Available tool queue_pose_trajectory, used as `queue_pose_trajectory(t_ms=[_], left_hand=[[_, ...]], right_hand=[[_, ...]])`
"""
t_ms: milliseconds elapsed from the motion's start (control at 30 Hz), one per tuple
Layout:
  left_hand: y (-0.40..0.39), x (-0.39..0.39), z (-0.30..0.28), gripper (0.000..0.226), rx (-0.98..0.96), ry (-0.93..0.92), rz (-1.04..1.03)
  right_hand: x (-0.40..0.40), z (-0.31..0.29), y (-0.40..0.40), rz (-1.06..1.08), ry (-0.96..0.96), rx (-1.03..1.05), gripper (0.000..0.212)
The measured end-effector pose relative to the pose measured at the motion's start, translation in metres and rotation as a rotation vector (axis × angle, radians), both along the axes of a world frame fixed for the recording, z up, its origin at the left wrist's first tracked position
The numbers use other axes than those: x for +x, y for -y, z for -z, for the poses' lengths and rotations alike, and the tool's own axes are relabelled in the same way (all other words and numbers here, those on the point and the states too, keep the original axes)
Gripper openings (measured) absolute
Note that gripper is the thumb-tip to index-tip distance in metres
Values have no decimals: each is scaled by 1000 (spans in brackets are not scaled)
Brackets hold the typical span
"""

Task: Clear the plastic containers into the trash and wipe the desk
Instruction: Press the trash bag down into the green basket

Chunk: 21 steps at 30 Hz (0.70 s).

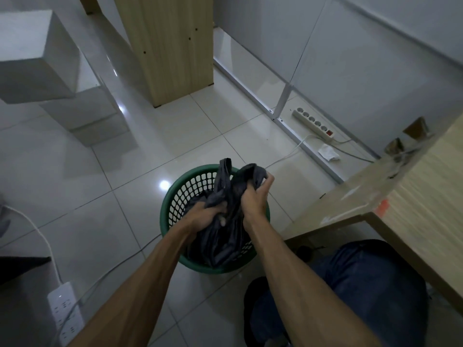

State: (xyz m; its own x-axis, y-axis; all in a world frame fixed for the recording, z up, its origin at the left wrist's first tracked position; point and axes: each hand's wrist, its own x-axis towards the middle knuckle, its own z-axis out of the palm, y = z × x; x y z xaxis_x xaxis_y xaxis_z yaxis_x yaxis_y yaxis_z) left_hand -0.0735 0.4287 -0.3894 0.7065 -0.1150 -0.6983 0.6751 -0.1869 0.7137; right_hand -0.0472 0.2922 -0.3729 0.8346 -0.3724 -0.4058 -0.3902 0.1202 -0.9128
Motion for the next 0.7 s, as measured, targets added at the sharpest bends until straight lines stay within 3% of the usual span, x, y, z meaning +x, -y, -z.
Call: queue_pose_trajectory(t_ms=[67,133,200,300,367,467,567,633,700], left_hand=[[-8,2,9,27,-30,-22,-293],[-12,6,19,28,1,-47,-433],[-9,13,16,40,128,-30,-372],[5,23,8,75,148,-37,-246],[10,26,6,66,-19,-49,-319],[9,22,2,40,-312,83,-350],[5,10,-6,45,-589,65,-334],[4,5,-11,51,-566,78,-183],[6,3,-12,55,-378,105,-77]], right_hand=[[-2,-2,6,-16,-7,49,26],[-3,-4,7,-138,-19,49,20],[-5,-8,4,-259,-60,101,30],[-8,-13,-4,-423,-153,256,49],[-6,-12,-7,-482,-206,184,50],[-2,1,-8,-538,-204,27,36],[-2,6,-2,-511,-149,56,30],[-5,4,3,-433,-182,80,50],[-7,3,5,-379,-285,231,76]])
